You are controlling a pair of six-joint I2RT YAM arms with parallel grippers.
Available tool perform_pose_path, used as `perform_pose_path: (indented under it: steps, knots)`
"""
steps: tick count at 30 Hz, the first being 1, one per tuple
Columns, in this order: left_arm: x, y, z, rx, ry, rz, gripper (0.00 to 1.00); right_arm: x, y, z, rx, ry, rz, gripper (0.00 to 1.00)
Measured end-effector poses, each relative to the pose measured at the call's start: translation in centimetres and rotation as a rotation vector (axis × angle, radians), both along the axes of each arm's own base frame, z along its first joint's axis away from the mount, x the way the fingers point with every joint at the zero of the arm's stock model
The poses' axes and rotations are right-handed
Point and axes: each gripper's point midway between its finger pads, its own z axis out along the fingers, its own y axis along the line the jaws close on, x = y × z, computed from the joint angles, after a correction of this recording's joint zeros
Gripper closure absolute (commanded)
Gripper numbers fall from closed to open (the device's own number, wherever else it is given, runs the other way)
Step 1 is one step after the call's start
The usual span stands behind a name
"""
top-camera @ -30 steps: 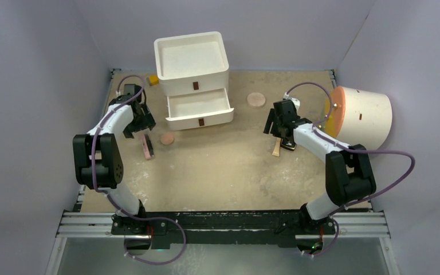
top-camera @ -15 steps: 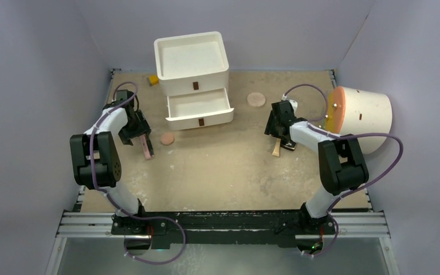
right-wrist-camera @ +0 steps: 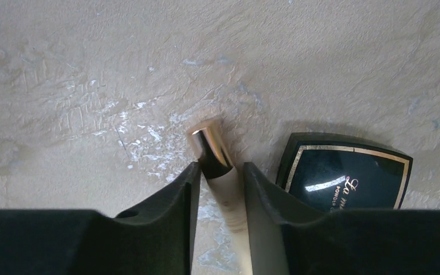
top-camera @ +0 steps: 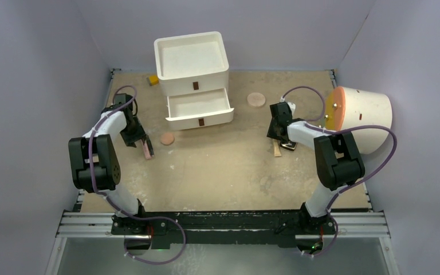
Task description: Organize the makeup
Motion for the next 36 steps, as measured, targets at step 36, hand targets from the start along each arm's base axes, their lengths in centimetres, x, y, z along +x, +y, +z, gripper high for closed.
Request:
perform_pose_path:
  steps: [36]
  knots:
    - [0.0,-0.8,-2.8,-0.111,0.039,-0.027,0.77,3.9,3.6,17.6,0.026,-0.431,0.111,1.00]
